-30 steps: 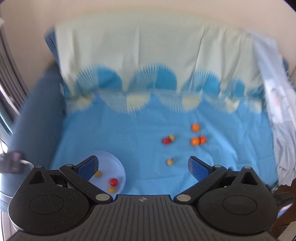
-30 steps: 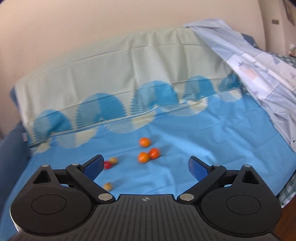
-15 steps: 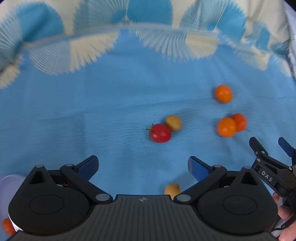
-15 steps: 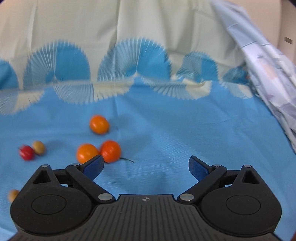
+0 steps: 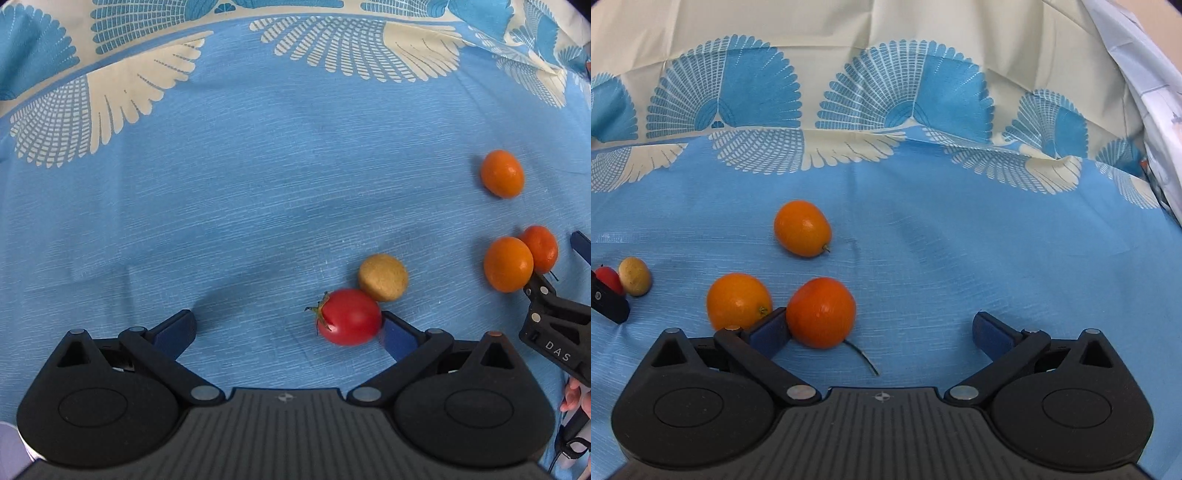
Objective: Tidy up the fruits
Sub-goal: 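Grasp a red tomato with the left tool while the right tool grasps a tangerine, then carry the red tomato and tangerine in both tools over the plate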
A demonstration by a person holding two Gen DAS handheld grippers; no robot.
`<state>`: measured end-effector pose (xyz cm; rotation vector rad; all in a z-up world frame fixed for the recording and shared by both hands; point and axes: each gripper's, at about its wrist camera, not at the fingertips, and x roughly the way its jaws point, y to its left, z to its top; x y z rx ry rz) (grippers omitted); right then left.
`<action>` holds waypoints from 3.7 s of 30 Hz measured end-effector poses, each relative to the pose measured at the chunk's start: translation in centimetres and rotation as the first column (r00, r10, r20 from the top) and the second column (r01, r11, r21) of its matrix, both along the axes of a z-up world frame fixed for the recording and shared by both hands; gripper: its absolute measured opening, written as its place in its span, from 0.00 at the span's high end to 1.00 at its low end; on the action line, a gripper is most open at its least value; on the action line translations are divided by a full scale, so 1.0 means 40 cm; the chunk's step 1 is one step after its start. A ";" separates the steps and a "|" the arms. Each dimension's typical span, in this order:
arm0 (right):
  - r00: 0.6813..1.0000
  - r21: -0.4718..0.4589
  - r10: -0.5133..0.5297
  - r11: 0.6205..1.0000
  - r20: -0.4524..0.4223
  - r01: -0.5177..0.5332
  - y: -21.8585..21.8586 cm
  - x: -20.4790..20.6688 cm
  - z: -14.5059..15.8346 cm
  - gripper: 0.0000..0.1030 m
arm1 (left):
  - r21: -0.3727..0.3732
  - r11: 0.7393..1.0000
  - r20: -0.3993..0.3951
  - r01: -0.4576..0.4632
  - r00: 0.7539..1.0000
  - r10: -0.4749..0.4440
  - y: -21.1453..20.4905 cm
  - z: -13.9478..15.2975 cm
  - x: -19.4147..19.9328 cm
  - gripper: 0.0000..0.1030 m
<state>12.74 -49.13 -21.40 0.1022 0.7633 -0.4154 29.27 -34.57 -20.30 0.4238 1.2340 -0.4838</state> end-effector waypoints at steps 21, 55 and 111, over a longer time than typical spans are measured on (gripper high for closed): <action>0.999 0.084 0.019 0.996 0.026 -0.021 0.088 -0.136 0.186 0.64 | -0.139 0.989 0.116 0.042 0.993 -0.026 0.121 0.207 -0.190 0.59; 0.897 0.142 0.416 0.889 0.149 -0.436 0.780 -0.507 0.542 0.64 | -0.211 0.939 0.170 -0.270 0.936 0.307 0.874 0.501 -0.635 0.59; 0.839 0.134 0.542 0.830 0.037 -0.542 0.934 -0.283 0.456 0.64 | -0.215 0.894 0.082 -0.393 0.905 0.417 0.986 0.387 -0.426 0.59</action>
